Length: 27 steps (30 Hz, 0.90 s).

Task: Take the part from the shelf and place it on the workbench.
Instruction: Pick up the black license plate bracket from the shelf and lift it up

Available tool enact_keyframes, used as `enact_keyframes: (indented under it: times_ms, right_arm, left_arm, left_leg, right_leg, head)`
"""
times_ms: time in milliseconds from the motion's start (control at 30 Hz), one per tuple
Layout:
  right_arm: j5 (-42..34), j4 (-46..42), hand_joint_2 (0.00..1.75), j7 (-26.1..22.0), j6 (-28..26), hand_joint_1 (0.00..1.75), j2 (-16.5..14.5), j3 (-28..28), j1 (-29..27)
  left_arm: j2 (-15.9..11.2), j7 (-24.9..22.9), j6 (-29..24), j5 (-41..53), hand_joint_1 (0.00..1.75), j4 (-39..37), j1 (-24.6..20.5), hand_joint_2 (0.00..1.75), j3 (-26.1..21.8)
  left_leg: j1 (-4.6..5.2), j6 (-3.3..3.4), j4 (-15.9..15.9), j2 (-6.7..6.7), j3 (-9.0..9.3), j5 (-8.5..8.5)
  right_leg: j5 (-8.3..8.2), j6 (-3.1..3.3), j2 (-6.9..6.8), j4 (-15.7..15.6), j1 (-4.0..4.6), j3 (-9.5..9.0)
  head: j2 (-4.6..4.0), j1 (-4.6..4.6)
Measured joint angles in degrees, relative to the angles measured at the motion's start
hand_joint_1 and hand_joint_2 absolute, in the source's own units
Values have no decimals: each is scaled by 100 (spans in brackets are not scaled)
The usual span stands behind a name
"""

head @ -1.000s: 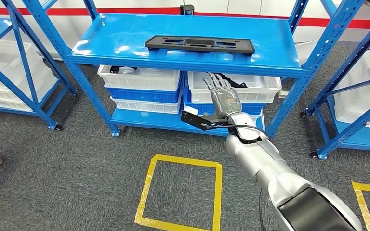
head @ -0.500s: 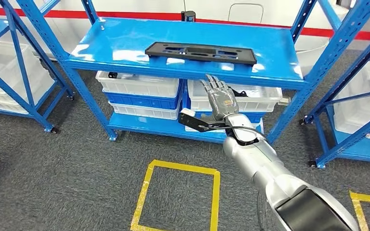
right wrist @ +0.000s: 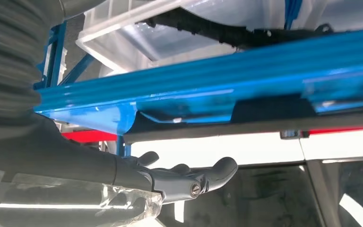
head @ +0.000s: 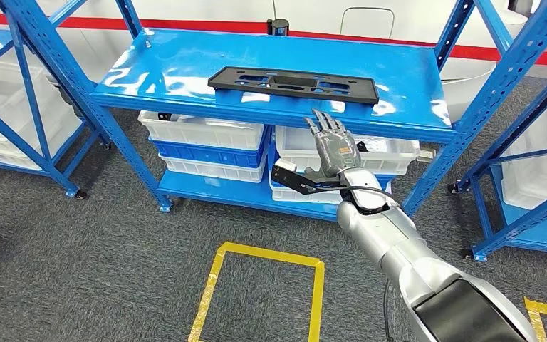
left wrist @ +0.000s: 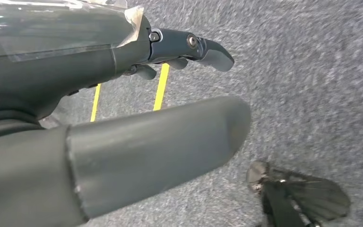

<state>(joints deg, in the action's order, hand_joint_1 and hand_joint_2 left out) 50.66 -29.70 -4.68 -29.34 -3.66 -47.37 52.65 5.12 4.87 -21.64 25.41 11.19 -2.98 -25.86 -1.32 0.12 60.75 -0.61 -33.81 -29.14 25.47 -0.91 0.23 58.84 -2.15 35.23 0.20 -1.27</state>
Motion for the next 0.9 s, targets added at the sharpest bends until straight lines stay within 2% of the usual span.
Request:
enact_keyframes:
  times_ms: [33, 100, 133, 167, 200, 267, 300, 333, 400, 433, 500, 533, 600, 633, 667, 700, 767, 833, 900]
  right_arm:
    - [7, -2, 175, 1, 4, 0, -4, 2, 3]
    - [28, -2, 175, 2, 14, 0, -9, 3, -1]
    - [42, -2, 175, 1, 16, 0, -10, 3, -8]
    - [57, -3, 175, 1, 19, 0, -10, 3, -15]
    - [71, -5, 175, 1, 20, 0, -11, 3, -18]
    - [89, -13, 175, 1, 20, 0, -18, 4, -12]
    - [93, -16, 175, 1, 21, 0, -22, 5, -3]
    - [95, -18, 175, 1, 24, 0, -26, 5, 4]
    - [97, -20, 175, 1, 40, 0, -32, 5, 12]
    - [101, -26, 175, 2, 52, 0, -34, 8, 11]
    - [108, -37, 175, 5, 70, 0, -33, 15, 20]
    - [111, -42, 175, 7, 79, 0, -26, 19, 20]
    - [112, -41, 175, 7, 91, 0, -9, 20, -1]
    - [113, -40, 175, 7, 95, 0, -1, 20, -23]
    - [113, -40, 175, 7, 95, 0, 6, 21, -44]
    - [113, -39, 175, 7, 95, 0, 13, 21, -55]
    - [113, -40, 175, 8, 95, 0, 23, 25, -52]
    - [115, -41, 175, 9, 95, 0, 24, 31, -37]
    - [119, -42, 175, 10, 95, 0, 20, 36, -31]
  left_arm:
    - [-1, 1, -3, 4, 0, 0, 0, 0, 0]
    - [-2, 3, -10, 14, 0, 0, 0, 0, -1]
    - [-2, 5, -14, 20, 0, 0, 4, 0, -1]
    - [-1, 8, -15, 25, 0, 0, 10, 0, -2]
    - [-1, 13, -15, 30, 0, 0, 15, 0, -2]
    - [-7, 28, -15, 34, 0, 0, 16, 0, -3]
    - [-9, 36, -15, 36, 0, 0, 11, 0, -4]
    - [-12, 40, -15, 37, 0, 0, 4, 0, -5]
    - [-13, 40, -16, 38, 0, 0, -5, 0, -9]
    - [-14, 39, -16, 39, 0, 0, -3, 0, -11]
    - [-4, 36, -21, 42, 0, 0, 6, 0, -16]
    - [0, 34, -24, 44, 0, 0, 7, 0, -19]
    - [4, 35, -26, 45, 0, 0, -2, 0, -25]
    - [4, 35, -26, 45, 0, 0, -4, 0, -27]
    - [5, 35, -26, 45, 0, 0, -4, 0, -29]
    - [7, 35, -23, 45, 0, 0, 0, 0, -30]
    - [10, 35, -16, 45, 0, 0, 7, 0, -31]
    - [11, 37, -8, 45, 0, 0, 4, 0, -31]
    - [12, 40, 3, 43, 0, 0, -2, 0, -33]
  left_leg:
    - [-4, -25, 304, 20, -159, -126]
    - [-7, -61, 1066, 41, -620, -376]
    - [-8, -65, 1307, 44, -809, -398]
    - [-9, -57, 1349, 44, -902, -311]
    - [-9, -36, 1154, 45, -870, -107]
    - [4, 31, 407, 49, -579, 363]
    - [26, 65, 79, 55, -424, 491]
    - [49, 90, -106, 62, -331, 527]
    - [93, 128, -191, 67, -274, 474]
    - [85, 153, -226, 69, -244, 476]
    - [78, 219, -333, 66, -139, 487]
    - [73, 253, -377, 67, -87, 487]
    - [94, 306, -387, 53, -36, 452]
    - [104, 319, -386, 41, -13, 428]
    - [115, 323, -384, 25, 15, 403]
    - [124, 319, -381, 10, 50, 373]
    - [139, 291, -361, -14, 124, 300]
    - [166, 243, -326, -27, 164, 215]
    - [168, 193, -313, -28, 176, 160]
  right_leg:
    - [21, 37, 0, -3, -3, -28]
    - [62, 91, -3, -1, 9, -65]
    - [82, 104, -3, -1, 15, -82]
    - [104, 109, -1, -1, 22, -107]
    - [130, 104, 4, -1, 26, -144]
    - [188, 75, 12, -10, 36, -232]
    - [211, 54, 14, -17, 49, -258]
    - [226, 30, 14, -26, 59, -266]
    - [243, -31, 7, -57, 72, -272]
    - [256, -64, -2, -61, 77, -273]
    - [343, -81, -18, 121, 93, -197]
    - [442, -60, -22, 389, 102, -55]
    - [669, -12, -22, 1136, 105, 382]
    - [725, -15, -22, 1424, 105, 584]
    - [689, -40, -22, 1518, 106, 693]
    - [563, -79, -22, 1384, 109, 684]
    - [152, -133, -23, 601, 119, 386]
    - [-103, -104, -20, -1, 140, 101]
    - [-122, -37, -17, -100, 154, 30]
  head:
    - [0, -11]
    - [0, -26]
    - [0, -27]
    - [0, -27]
    - [0, -27]
    - [0, -24]
    - [0, -23]
    - [0, -24]
    - [0, -26]
    - [0, -22]
    - [0, -1]
    - [0, 13]
    - [0, 26]
    - [0, 32]
    - [0, 35]
    - [0, 38]
    - [0, 47]
    - [0, 50]
    - [0, 45]
